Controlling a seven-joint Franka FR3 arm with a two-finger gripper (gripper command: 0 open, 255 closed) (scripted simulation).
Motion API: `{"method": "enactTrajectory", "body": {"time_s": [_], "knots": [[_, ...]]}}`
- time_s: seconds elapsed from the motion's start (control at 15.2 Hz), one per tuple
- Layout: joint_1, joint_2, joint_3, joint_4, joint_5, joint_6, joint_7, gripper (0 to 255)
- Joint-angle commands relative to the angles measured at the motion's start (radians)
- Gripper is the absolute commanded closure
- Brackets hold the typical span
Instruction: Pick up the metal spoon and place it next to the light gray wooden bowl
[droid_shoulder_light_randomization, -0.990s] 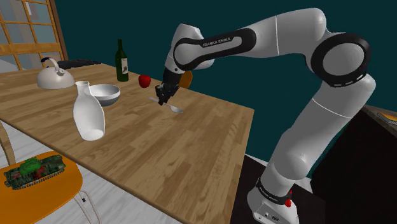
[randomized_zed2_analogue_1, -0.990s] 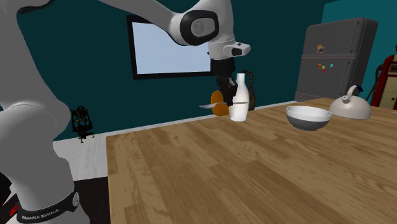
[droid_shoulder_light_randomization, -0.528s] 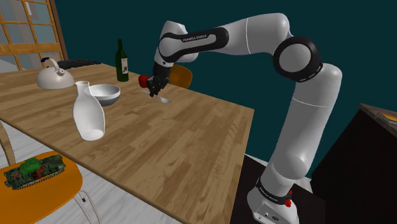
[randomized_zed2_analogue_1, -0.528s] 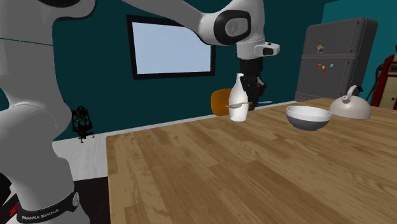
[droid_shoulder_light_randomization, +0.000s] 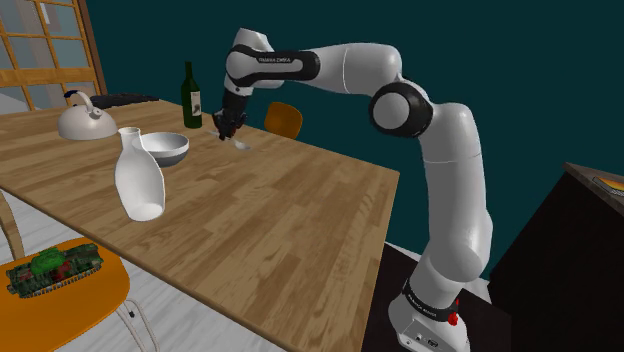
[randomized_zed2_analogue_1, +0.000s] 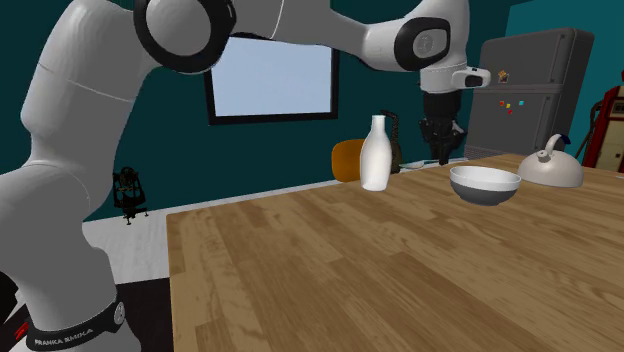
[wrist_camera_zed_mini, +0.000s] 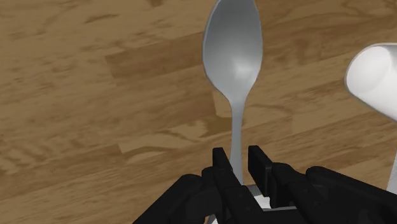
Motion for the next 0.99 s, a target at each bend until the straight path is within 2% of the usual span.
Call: {"method": "enactTrajectory", "body": {"time_s": [0.0, 0.13, 0.46, 0.92], "knots": [[0.002, 0.114, -0.005, 0.181, -0.009, -0.068, -0.004, 255], [0.011, 0.279, -0.01, 0.459, -0.019, -0.181, -0.004, 255], [0.006, 0.248, -0.009, 0.338, -0.016, -0.091, -0.011, 255], [0.001, 0.236, -0.009, 0.223, -0.012, 0.011, -0.019, 255]]}}
